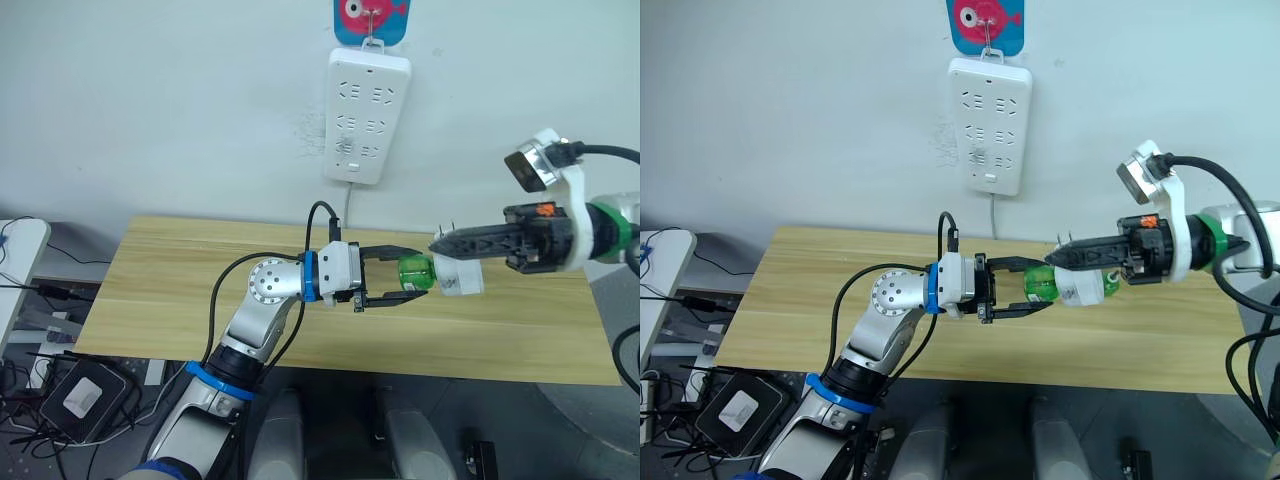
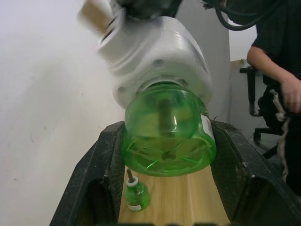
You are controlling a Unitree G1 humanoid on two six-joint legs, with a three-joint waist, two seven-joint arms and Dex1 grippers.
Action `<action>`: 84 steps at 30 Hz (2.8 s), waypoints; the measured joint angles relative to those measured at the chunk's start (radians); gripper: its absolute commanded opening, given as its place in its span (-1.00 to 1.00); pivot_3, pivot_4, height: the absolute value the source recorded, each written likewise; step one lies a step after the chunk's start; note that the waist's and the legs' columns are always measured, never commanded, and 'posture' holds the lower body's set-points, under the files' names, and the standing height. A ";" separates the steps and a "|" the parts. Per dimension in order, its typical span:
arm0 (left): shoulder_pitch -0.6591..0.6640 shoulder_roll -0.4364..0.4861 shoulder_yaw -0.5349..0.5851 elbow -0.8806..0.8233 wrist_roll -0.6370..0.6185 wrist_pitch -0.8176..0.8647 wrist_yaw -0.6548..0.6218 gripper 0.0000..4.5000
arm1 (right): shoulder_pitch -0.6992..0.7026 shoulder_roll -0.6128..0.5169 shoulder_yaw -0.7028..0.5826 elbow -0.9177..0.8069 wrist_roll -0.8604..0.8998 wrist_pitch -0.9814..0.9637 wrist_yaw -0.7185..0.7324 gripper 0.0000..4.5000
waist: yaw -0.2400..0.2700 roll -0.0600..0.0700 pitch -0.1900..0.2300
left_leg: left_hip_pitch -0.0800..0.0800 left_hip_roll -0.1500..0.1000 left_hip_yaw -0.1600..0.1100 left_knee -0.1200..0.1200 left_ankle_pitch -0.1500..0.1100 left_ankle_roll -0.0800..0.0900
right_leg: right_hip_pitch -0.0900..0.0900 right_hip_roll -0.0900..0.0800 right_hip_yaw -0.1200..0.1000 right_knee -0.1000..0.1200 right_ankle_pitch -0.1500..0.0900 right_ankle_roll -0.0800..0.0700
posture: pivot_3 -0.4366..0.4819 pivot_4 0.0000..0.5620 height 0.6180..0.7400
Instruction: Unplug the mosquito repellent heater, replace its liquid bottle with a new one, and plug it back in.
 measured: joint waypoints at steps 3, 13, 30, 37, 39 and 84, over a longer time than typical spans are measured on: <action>0.001 0.002 -0.006 0.000 0.001 0.002 -0.006 -0.01 | -0.002 -0.001 0.043 -0.017 -0.167 -0.066 0.048 -0.98 | 0.001 0.000 0.000 | 0.000 0.000 0.000 0.000 0.000 0.000 | 0.000 0.000 0.000 0.000 0.000 0.000 | -0.18 0.11 1.00; 0.009 0.004 -0.008 -0.034 -0.004 0.017 0.006 -0.01 | 0.113 -0.038 0.170 -0.083 -0.555 -0.267 0.302 -0.98 | 0.002 0.000 0.000 | 0.000 0.000 -0.001 0.000 0.000 0.000 | 0.000 -0.001 -0.001 0.000 0.000 -0.001 | -0.15 0.10 1.00; 0.000 0.004 -0.005 -0.056 -0.003 -0.052 0.027 -0.01 | 0.271 -0.058 -0.046 -0.212 -0.305 0.059 0.292 -0.98 | 0.003 0.000 0.000 | 0.000 0.000 -0.001 0.001 0.000 0.000 | 0.001 0.000 -0.001 0.001 0.003 -0.005 | -0.14 0.02 1.00; -0.003 0.003 -0.013 -0.039 -0.002 -0.063 0.025 -0.01 | 0.342 -0.034 -0.112 -0.226 -0.141 0.082 0.141 -0.98 | 0.003 0.000 0.000 | 0.000 -0.001 0.000 0.000 0.000 0.000 | 0.001 -0.001 -0.001 0.000 0.003 -0.005 | -0.14 0.01 1.00; -0.003 0.003 -0.013 -0.039 -0.003 -0.062 0.025 -0.01 | 0.365 -0.046 -0.119 -0.228 -0.086 0.068 0.095 -0.98 | 0.003 0.000 0.000 | 0.000 -0.001 -0.001 0.001 0.000 0.000 | 0.001 0.000 -0.001 0.001 0.003 -0.004 | -0.14 0.00 1.00; -0.016 0.065 0.002 -0.006 0.012 0.026 0.070 -0.01 | 0.302 -0.130 0.058 -0.212 0.309 -0.129 -0.272 -0.98 | 0.002 0.000 0.000 | 0.000 0.000 -0.001 0.001 0.000 0.000 | 0.001 0.000 -0.001 0.001 0.001 -0.001 | -0.17 0.10 1.00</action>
